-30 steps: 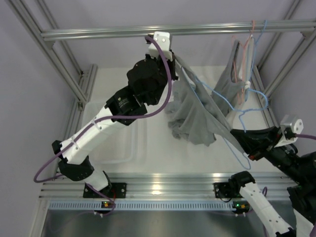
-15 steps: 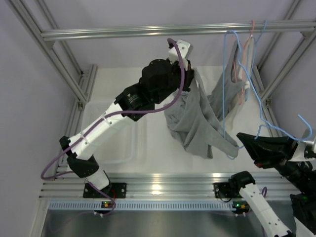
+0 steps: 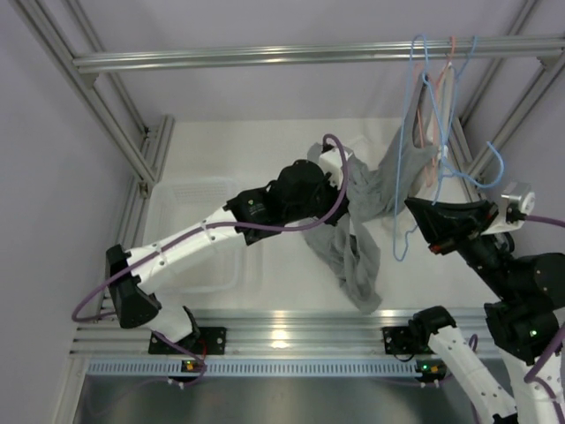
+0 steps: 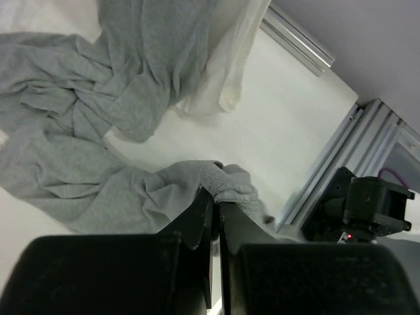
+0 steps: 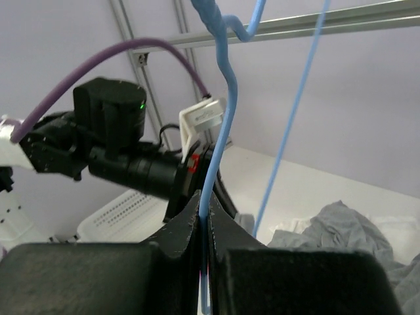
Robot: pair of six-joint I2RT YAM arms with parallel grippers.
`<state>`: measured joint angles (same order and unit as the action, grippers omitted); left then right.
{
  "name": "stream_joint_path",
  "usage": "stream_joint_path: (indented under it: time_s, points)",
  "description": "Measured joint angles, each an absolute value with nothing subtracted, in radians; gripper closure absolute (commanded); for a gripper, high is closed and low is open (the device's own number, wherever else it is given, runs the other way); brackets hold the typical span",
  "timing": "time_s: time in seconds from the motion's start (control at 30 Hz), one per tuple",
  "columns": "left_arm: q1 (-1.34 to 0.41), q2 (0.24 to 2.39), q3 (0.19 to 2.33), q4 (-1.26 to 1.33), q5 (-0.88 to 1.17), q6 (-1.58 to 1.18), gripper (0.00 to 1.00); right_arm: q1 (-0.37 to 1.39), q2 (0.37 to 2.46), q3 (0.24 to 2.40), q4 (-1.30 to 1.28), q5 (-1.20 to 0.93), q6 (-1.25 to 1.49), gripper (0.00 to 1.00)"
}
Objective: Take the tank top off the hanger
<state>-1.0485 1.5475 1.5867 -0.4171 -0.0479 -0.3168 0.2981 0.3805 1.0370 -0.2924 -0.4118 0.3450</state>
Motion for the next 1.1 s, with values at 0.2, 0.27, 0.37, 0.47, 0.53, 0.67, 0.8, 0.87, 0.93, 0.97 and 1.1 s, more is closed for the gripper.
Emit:
stream_joint_path:
  time_s: [0.2,0.27,0.37,0.47,0.53,0.67,0.8,0.87,0.93,0.97,1.1]
  points:
    - [-1.047,1.466,1.408,-0.366,-0.061,-0.393,1.00,0.298,0.461,0.968,-0.210,-0.378,0.355,1.00]
    - [-1.048,1.454,1.384,-0.361,-0.136,-0.412,1.00,0.298,0.493,0.972,-0.226,-0.351,0.349,1.00]
    - [-1.047,1.448,1.363,-0.361,-0.255,-0.434,1.00,0.298,0.525,0.997,-0.316,-0.307,0.339,1.00]
    - [-1.042,1.454,1.343,-0.364,-0.342,-0.450,0.92,0.298,0.529,1.018,-0.405,-0.289,0.334,1.00]
    - [-1.032,1.480,1.342,-0.360,-0.379,-0.464,0.71,0.298,0.525,1.024,-0.442,-0.287,0.334,1.00]
    - [-1.006,1.552,1.342,-0.361,-0.409,-0.485,0.01,0.298,0.541,1.057,-0.503,-0.280,0.336,1.00]
    - [-0.995,1.564,1.330,-0.371,-0.421,-0.504,0.01,0.298,0.590,1.100,-0.513,-0.249,0.333,1.00]
    - [-0.996,1.548,1.326,-0.368,-0.421,-0.503,0.01,0.298,0.627,1.122,-0.511,-0.230,0.333,1.00]
    - [-0.996,1.507,1.308,-0.370,-0.421,-0.503,0.01,0.298,0.665,1.143,-0.506,-0.217,0.332,1.00]
    - [-0.997,1.479,1.298,-0.371,-0.421,-0.503,0.01,0.298,0.689,1.161,-0.506,-0.210,0.332,1.00]
    - [-0.997,1.346,1.274,-0.390,-0.442,-0.503,0.01,0.298,0.810,1.258,-0.497,-0.177,0.315,1.00]
